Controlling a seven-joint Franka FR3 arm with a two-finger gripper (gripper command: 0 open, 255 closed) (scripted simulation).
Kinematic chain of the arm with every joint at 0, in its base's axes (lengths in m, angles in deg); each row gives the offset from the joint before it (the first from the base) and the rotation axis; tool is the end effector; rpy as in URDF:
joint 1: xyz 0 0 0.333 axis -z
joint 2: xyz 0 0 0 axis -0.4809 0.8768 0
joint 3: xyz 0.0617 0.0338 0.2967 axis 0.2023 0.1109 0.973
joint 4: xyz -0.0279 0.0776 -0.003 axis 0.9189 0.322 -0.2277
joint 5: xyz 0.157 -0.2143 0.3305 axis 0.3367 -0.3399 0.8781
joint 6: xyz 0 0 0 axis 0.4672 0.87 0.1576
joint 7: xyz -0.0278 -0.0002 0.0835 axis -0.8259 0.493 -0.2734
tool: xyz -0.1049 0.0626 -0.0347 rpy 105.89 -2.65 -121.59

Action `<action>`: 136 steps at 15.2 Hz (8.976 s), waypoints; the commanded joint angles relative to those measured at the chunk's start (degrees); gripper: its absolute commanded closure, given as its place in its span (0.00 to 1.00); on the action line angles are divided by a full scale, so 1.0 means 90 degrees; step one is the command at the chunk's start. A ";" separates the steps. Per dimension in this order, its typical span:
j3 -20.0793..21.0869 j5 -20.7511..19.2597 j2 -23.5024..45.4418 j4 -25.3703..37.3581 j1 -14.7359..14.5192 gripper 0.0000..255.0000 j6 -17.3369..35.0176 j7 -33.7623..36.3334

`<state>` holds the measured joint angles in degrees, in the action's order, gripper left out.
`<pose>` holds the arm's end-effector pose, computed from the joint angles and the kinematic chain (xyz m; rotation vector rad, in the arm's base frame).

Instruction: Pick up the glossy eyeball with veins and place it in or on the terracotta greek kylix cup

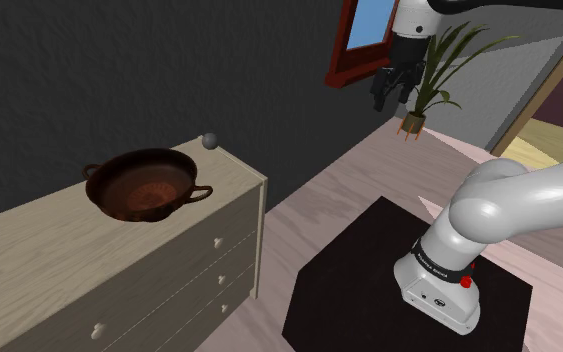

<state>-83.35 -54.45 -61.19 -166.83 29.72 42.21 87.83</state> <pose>0.3284 -0.0376 0.5422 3.0344 -0.3362 -0.0534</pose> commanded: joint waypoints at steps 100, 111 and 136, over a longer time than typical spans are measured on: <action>0.2043 -0.0084 0.8362 0.8882 -0.1964 1.00 -0.0362 0.3597; 0.2370 -0.0278 0.8527 0.9187 -0.3163 1.00 -0.0550 0.5024; 0.2522 -0.0337 0.8497 0.7827 -0.3625 1.00 0.0737 0.5844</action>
<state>-60.65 -57.48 15.31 -96.32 -2.93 48.77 140.43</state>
